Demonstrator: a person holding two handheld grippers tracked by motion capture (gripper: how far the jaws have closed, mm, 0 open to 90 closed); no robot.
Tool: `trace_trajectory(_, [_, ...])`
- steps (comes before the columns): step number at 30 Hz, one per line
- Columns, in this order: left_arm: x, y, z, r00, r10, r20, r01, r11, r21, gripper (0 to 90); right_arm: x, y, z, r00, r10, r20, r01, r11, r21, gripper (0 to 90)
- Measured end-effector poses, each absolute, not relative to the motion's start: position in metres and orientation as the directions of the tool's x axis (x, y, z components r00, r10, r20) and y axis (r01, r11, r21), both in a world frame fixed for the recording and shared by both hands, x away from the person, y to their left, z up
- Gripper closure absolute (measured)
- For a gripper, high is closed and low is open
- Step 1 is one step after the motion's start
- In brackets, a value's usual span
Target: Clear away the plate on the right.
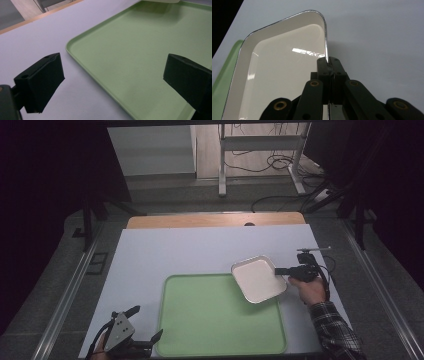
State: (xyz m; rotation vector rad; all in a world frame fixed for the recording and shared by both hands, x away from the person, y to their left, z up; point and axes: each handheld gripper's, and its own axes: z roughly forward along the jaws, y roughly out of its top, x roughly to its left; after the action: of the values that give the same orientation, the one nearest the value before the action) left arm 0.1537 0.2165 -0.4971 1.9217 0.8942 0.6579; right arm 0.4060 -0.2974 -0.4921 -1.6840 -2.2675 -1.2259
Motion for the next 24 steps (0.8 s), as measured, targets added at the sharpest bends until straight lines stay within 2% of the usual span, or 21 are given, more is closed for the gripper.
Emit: trace_trajectory(24, [0.154,0.216,-0.497,0.598,0.797,0.089,0.326,-0.343,0.881,2.8,0.379,-0.225,-0.504,-0.472,0.743,0.475,0.825,0.182,0.535,88.8])
